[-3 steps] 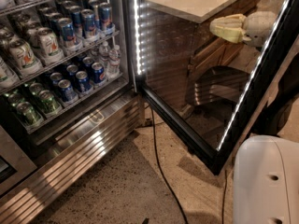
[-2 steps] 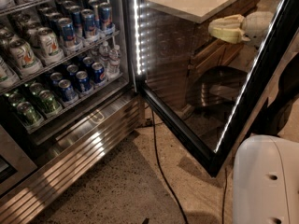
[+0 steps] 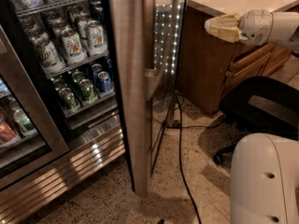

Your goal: Close right fridge door

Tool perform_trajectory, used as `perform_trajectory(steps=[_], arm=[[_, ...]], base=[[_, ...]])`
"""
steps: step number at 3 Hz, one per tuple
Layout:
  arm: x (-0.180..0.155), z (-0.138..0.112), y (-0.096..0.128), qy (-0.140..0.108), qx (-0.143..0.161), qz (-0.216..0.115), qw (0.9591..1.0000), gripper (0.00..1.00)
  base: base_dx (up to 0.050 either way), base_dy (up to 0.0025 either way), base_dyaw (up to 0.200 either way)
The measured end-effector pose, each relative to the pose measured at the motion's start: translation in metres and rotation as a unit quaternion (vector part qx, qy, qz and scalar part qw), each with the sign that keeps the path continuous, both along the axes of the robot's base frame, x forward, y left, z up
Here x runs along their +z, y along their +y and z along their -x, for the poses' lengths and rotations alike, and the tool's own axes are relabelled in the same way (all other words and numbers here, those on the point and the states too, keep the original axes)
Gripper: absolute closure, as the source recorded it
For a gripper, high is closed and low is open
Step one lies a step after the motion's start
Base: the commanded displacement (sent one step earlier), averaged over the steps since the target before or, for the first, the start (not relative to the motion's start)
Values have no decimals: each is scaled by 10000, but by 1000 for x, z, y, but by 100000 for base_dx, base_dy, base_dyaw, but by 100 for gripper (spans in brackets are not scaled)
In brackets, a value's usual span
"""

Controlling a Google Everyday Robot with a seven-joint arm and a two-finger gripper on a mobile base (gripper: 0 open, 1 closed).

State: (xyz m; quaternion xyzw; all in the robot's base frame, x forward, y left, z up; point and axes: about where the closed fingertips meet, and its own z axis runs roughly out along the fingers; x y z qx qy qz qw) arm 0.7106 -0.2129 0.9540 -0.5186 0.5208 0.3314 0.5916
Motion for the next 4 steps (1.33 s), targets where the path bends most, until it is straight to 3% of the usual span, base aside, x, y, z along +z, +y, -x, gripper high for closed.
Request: perform_trajectory(steps=[1, 2, 4], arm=[[0, 0, 1, 0, 2, -4, 10000, 100], [-7, -3, 39, 14, 485, -113, 9988, 100], [-1, 7, 115, -154, 1555, -479, 9865, 100]], base=[[0, 0, 0], [0, 0, 0], [0, 0, 0]])
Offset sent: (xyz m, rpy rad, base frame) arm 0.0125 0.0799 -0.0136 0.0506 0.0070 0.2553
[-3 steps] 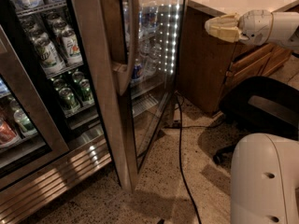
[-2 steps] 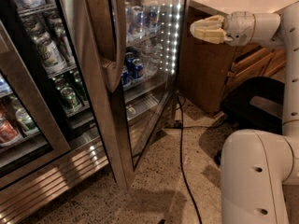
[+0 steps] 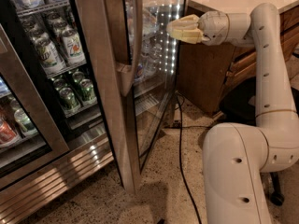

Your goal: Close right fridge door

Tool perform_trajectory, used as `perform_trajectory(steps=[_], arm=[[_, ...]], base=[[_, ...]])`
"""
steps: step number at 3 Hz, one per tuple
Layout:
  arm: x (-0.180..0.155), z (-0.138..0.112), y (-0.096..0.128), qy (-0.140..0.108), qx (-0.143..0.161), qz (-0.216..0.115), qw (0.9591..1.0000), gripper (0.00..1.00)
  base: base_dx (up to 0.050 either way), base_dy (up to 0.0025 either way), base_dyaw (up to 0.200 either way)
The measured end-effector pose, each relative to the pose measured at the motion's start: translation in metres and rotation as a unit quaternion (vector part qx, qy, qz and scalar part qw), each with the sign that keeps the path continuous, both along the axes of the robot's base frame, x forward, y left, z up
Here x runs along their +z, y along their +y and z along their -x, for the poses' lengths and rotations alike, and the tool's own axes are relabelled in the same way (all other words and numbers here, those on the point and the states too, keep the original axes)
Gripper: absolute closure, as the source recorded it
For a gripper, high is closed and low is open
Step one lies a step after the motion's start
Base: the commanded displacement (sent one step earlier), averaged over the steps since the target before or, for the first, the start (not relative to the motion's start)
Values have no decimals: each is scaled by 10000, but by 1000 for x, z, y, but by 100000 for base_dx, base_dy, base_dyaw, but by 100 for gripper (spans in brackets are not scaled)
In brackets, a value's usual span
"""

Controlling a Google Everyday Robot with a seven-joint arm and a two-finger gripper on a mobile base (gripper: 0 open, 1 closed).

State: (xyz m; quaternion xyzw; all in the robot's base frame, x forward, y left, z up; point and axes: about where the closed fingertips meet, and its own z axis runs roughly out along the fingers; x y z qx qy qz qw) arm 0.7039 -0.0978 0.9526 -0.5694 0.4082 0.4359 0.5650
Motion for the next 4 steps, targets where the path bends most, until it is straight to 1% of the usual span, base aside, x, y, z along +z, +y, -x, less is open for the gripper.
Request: perform_trajectory(steps=[1, 2, 3, 4], arm=[[5, 7, 14, -47, 272, -91, 9996, 100], [7, 4, 13, -41, 204, -132, 9997, 100], [7, 4, 13, -41, 204, -132, 9997, 100], [7, 5, 13, -41, 204, -131, 9997, 100]], base=[[0, 0, 0], [11, -18, 12396], [2, -4, 19847], [0, 0, 0]])
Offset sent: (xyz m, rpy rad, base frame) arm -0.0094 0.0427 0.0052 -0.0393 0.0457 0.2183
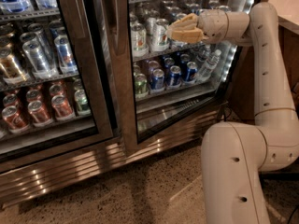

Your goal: Close right fridge door

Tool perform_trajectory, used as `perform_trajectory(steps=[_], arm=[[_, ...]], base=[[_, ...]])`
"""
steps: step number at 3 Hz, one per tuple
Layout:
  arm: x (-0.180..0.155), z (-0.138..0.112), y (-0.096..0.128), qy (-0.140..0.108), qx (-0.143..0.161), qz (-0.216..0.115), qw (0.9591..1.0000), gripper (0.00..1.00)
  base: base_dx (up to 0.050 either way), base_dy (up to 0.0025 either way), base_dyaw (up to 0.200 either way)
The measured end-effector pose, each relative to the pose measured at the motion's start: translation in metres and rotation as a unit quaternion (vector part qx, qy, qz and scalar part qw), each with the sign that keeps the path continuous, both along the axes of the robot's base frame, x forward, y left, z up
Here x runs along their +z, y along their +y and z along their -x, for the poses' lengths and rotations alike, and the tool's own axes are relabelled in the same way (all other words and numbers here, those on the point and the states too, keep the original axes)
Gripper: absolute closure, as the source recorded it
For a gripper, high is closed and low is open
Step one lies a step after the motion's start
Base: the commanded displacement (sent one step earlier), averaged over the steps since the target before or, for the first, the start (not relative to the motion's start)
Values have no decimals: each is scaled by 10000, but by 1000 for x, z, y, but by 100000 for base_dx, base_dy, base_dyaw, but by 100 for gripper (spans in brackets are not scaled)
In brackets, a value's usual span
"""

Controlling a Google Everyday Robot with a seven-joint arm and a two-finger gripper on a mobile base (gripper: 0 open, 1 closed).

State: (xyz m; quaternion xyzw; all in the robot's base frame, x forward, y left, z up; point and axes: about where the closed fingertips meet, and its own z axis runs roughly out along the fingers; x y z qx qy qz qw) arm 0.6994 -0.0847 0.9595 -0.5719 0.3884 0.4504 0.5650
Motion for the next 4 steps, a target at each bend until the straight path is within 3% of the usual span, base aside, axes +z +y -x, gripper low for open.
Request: perform_trajectory(steps=[1, 2, 3, 4], arm=[[0, 6, -2, 0, 0, 0, 10000, 100], [11, -6, 12, -54, -449, 713, 9964, 100], [1, -17, 14, 10, -742, 1293, 9888, 100], [-18, -23, 21, 168, -757, 1523, 9853, 100]], base=[[0, 0, 0], [0, 0, 0], [0, 0, 0], [0, 0, 0]])
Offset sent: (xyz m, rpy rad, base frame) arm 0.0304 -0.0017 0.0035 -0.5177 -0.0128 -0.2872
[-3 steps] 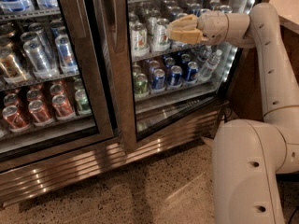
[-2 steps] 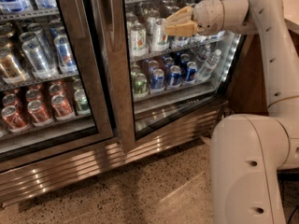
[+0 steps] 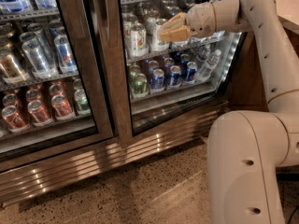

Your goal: Close right fridge door

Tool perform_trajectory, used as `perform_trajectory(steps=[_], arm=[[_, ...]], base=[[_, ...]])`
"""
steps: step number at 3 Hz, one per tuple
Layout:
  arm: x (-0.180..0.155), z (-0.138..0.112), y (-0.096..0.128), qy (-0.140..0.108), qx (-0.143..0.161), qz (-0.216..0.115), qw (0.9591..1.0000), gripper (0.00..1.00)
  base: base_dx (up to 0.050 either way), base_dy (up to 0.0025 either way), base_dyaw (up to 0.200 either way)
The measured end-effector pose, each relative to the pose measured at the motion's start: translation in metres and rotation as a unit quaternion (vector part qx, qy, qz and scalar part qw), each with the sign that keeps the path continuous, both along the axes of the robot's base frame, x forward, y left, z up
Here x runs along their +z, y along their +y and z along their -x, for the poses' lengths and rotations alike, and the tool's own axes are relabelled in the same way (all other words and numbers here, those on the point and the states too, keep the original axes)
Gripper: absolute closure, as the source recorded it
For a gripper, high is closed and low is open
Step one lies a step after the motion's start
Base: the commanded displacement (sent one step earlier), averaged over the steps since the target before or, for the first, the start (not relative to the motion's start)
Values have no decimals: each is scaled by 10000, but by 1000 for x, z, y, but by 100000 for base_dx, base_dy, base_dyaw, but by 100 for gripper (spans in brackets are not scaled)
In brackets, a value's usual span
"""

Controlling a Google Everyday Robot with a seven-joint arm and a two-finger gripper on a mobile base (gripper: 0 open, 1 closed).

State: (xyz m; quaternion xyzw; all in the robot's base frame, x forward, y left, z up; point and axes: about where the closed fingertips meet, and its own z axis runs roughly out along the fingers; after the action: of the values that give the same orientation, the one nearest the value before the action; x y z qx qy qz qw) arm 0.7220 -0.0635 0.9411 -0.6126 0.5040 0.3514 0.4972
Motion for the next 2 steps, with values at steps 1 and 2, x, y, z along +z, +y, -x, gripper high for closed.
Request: perform_trajectory(steps=[1, 2], arm=[[-21, -8, 4, 202, -135, 139, 9996, 100], [-31, -14, 1, 243, -374, 286, 9986, 100]], base=[[0, 0, 0], [0, 0, 0]])
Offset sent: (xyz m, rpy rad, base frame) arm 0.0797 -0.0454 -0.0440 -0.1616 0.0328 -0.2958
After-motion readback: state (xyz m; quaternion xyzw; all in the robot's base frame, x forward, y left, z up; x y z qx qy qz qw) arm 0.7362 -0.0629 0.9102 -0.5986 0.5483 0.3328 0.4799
